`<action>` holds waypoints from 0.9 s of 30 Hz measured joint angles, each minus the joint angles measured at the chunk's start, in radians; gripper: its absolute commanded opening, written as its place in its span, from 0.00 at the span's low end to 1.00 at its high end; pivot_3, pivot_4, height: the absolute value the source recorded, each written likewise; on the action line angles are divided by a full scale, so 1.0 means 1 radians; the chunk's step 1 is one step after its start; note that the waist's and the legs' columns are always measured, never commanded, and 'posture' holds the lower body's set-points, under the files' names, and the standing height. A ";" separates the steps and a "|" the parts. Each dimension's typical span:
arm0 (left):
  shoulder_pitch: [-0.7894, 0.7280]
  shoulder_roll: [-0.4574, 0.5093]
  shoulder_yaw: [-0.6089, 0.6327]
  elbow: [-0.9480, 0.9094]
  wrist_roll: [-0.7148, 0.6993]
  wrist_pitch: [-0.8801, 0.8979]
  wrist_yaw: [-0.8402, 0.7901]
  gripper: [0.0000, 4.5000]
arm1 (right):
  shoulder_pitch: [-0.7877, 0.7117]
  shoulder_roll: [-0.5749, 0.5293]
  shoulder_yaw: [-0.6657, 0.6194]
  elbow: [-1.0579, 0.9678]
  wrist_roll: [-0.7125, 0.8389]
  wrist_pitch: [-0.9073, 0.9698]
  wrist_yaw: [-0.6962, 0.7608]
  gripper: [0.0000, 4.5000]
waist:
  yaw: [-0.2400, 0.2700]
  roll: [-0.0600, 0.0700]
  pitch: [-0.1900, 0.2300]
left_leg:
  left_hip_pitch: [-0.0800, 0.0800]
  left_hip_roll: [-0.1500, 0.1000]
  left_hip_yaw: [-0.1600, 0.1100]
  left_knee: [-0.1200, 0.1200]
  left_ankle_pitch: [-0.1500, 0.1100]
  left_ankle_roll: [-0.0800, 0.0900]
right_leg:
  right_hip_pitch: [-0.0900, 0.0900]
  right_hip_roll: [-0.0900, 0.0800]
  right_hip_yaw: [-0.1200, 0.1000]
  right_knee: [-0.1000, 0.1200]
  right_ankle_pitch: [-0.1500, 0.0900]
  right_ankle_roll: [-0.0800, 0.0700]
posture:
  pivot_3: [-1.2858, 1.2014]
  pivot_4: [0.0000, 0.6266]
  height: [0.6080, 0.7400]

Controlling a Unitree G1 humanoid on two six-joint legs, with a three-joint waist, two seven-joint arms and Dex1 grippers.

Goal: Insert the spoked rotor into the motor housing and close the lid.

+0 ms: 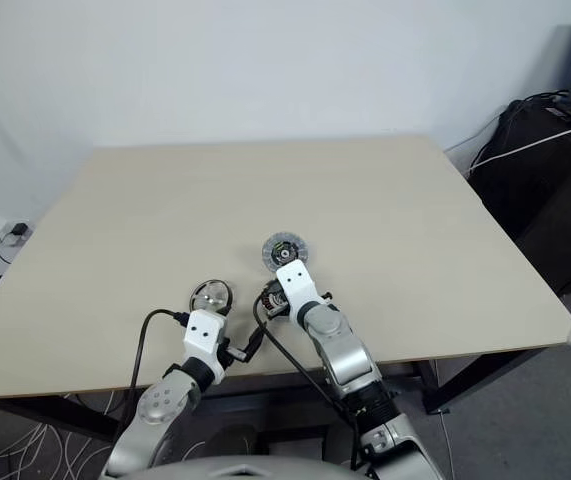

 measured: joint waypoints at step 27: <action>0.000 -0.057 0.059 0.000 -0.008 -0.016 0.051 1.00 | 0.095 -0.061 0.027 -0.209 0.026 -0.072 0.074 0.01 | 0.003 0.000 0.000 | 0.000 0.000 0.000 0.000 0.000 0.000 | 0.000 0.000 0.000 -0.001 0.000 0.000 | 0.52 0.00 1.00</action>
